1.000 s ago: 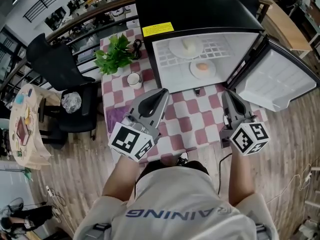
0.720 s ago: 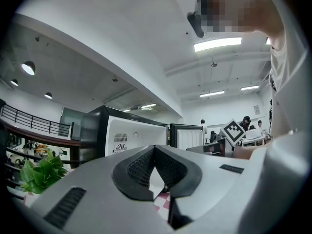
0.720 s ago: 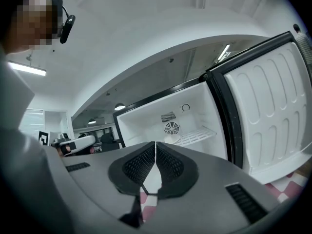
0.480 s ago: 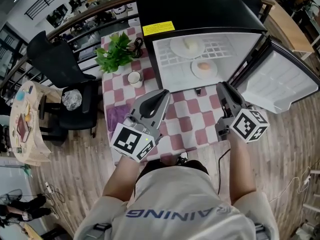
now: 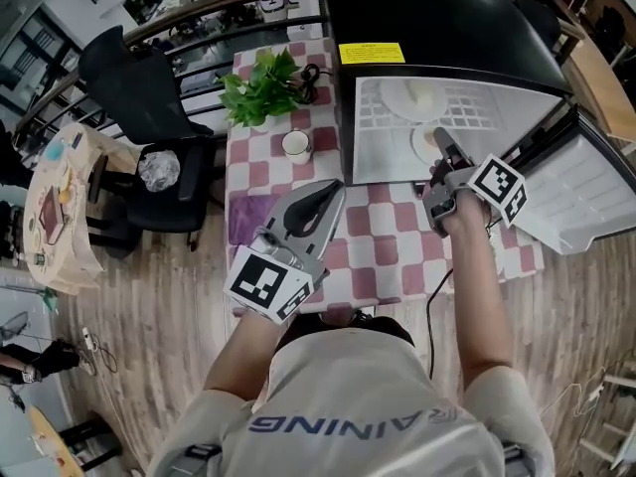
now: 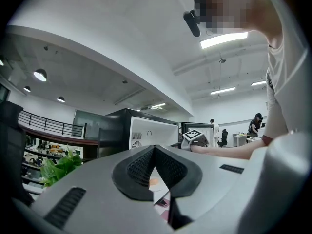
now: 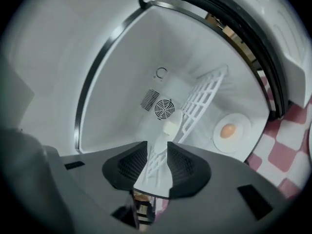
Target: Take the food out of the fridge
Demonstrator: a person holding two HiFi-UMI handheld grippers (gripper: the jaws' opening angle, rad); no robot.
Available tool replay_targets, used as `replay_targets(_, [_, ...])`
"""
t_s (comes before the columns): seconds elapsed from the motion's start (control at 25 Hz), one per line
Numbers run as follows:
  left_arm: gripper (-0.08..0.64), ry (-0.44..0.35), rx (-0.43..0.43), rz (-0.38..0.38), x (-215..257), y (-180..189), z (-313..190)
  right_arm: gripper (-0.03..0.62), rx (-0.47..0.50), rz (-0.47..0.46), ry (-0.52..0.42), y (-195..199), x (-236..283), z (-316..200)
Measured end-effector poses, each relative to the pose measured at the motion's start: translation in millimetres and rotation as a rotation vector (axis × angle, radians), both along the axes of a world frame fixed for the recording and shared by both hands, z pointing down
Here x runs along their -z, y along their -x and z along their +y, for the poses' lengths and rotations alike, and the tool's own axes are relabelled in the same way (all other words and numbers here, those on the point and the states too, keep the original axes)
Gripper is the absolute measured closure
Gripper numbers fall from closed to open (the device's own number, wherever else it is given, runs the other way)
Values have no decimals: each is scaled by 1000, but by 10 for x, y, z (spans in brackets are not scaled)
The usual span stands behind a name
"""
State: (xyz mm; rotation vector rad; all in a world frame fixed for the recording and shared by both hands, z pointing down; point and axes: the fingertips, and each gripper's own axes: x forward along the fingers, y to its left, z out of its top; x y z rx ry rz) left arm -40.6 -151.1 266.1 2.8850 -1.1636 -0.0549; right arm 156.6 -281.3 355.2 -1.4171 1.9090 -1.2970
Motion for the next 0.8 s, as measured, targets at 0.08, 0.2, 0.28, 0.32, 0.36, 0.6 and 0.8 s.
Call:
replay_targets(0.08, [555, 2, 14, 3, -17, 55, -22, 471, -19, -98, 50, 0, -108, -134])
replay_targets(0.2, [555, 3, 26, 9, -28, 103, -52, 471, -39, -168, 96, 2, -212, -285])
replay_targets(0.28, [555, 5, 29, 13, -35, 119, -72, 471, -53, -188, 118, 3, -243, -356])
replay_targets(0.32, [555, 6, 28, 14, -42, 124, -81, 471, -59, -200, 131, 7, -260, -386])
replay_targets(0.36, [555, 7, 27, 16, -48, 129, -89, 471, -64, -213, 145, 12, -282, -415])
replay_targets(0.6, [555, 8, 36, 35, -39, 202, -150, 472, -80, -249, 176, 40, -317, -527])
replay_targets(0.8, [555, 16, 36, 32, -54, 257, -192, 472, -116, -337, 181, 29, -309, -553])
